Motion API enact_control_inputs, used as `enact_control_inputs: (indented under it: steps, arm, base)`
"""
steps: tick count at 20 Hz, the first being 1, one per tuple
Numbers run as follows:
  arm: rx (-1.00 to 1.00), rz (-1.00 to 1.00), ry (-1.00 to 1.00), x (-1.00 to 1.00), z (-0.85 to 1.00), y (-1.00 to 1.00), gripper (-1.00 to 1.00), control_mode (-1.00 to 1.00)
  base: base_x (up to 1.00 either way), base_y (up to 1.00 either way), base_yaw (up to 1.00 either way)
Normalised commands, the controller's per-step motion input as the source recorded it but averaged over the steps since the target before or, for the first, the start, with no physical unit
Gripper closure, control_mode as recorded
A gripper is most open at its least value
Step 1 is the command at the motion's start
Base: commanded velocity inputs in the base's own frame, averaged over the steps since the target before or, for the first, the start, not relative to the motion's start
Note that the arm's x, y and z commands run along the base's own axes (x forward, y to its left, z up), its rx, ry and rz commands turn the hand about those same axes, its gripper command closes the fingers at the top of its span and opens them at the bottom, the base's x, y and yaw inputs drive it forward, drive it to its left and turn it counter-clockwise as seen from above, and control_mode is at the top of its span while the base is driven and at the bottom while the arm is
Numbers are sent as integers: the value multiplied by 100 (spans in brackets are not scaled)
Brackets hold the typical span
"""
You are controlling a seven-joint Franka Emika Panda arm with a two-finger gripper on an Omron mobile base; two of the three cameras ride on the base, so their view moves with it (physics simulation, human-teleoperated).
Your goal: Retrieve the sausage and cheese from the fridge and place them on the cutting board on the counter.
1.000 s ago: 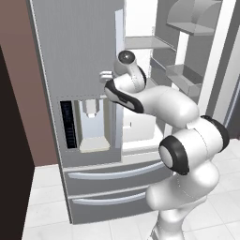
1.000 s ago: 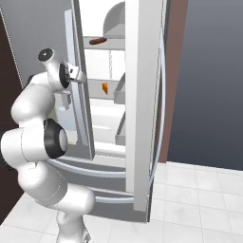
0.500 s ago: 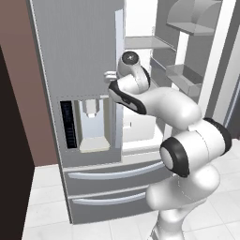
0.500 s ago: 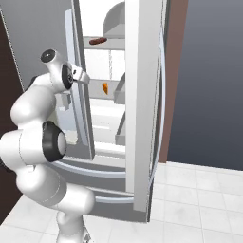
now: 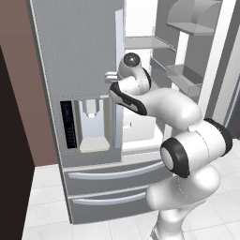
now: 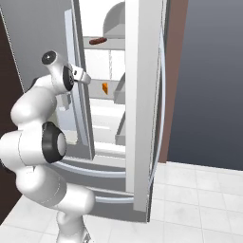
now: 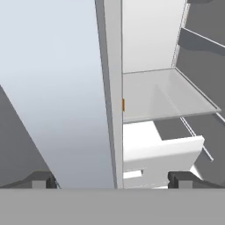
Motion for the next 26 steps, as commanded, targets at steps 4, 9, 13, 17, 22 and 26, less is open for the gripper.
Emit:
enact_control_inputs:
  steps: [4,9,13,17,22,26]
  arm:
    - [2,0,0,2,0,0,-100,-100]
    - [0,0,0,2,0,1,-100,-100]
    - [0,0,-2,41,0,8,-100,-100]
    - [0,0,-2,10,0,27,-100,-100]
    - [0,0,0,0,0,27,-100,-100]
    - [0,0,0,19,0,24,-100,-100]
  base:
    - [0,0,0]
    - [0,0,0]
    - [0,0,0]
    - [0,0,0]
    - [0,0,0]
    - [0,0,0]
